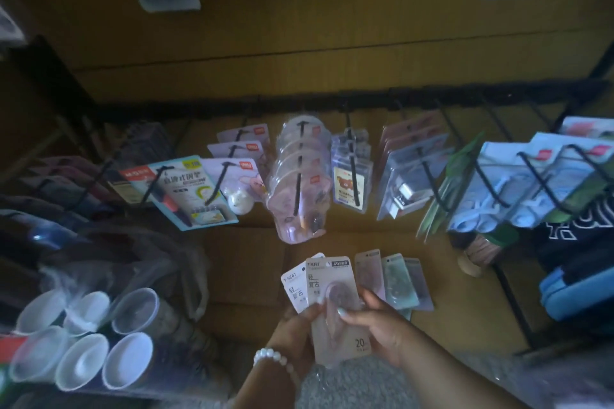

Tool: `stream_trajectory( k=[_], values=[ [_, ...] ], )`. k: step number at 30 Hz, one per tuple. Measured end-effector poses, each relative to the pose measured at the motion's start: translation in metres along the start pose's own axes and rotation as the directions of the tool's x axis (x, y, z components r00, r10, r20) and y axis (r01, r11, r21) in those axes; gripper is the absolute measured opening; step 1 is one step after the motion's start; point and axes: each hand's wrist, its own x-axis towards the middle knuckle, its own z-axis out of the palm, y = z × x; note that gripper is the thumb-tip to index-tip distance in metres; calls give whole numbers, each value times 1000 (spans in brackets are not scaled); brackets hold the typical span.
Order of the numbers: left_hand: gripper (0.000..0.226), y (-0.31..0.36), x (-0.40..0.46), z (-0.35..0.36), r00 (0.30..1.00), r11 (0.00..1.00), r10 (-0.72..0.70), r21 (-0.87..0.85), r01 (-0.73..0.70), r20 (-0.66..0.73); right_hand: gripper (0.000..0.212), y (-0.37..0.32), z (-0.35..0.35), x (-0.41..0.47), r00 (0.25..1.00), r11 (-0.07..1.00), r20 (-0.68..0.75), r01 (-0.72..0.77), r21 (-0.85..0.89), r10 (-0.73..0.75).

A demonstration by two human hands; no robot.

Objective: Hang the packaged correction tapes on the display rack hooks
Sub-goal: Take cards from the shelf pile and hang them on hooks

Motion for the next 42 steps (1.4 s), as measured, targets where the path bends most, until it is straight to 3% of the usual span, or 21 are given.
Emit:
stream_trajectory(
  k=[4, 6, 7, 10, 12, 13, 14, 15, 17, 19, 20, 21, 23, 26, 30, 34, 39, 42],
  values=[
    [54, 7, -54, 24, 1000, 997, -16, -70, 17, 16, 57, -28, 13, -58, 998, 997, -50, 19, -76, -23],
    [35, 14, -86, 40, 998, 1000, -14, 2, 14, 64, 64, -39, 17, -88, 992, 991, -106, 50, -127, -64],
    [37, 18, -98, 49, 998, 999, 1, 44, -4, 65, 68, -44, 17, -103, 988, 987, -126, 68, -146, -87],
    [76, 33, -131, 76, 987, 999, 21, 25, -25, 156, 68, -58, 17, -146, 978, 973, -151, 108, -202, -140],
    [61, 45, -158, 105, 974, 997, 32, -73, -16, 225, 75, -72, 16, -171, 979, 970, -137, 121, -211, -152],
    [61, 57, -172, 122, 950, 992, 115, -84, -94, 291, 79, -79, 16, -182, 979, 968, -126, 133, -214, -162],
    [58, 75, -184, 135, 903, 951, 310, -104, -292, 297, 81, -87, 16, -193, 977, 965, -127, 142, -220, -172],
    [62, 84, -190, 145, 820, 874, 475, -284, -395, 319, 80, -96, 16, -205, 974, 964, -133, 149, -221, -181],
    [62, 87, -197, 150, 760, 846, 486, -450, -286, 432, 78, -118, 18, -226, 972, 964, -135, 162, -210, -193],
    [63, 100, -221, 170, 810, 899, 422, -303, -316, 408, 80, -143, 22, -246, 969, 965, -134, 178, -193, -206],
    [65, 104, -227, 178, 862, 947, 317, -182, -265, 396, 81, -156, 25, -256, 968, 966, -133, 187, -180, -212],
    [75, 111, -231, 179, 950, 989, 133, -102, -108, 281, 83, -170, 28, -265, 965, 965, -137, 202, -168, -225],
    [94, 115, -234, 179, 986, 993, 40, 107, -58, 161, 80, -196, 33, -283, 951, 955, -162, 236, -178, -265],
    [69, 140, -254, 197, 988, 978, 127, 158, -139, 82, 65, -231, 42, -308, 927, 928, -150, 313, -203, -345],
    [43, 168, -272, 220, 983, 970, 183, 164, -180, -4, 71, -264, 55, -330, 891, 904, -164, 406, -135, -424],
    [47, 187, -276, 228, 956, 944, 280, 203, -259, -85, 70, -284, 66, -336, 834, 866, -235, 492, -95, -499],
    [65, 202, -279, 222, 950, 947, 285, 189, -259, -128, 63, -298, 83, -335, 803, 845, -286, 533, -51, -523],
    [44, 206, -282, 215, 935, 934, 327, 196, -299, -134, 43, -308, 90, -331, 783, 833, -304, 547, -82, -543]
  ],
)
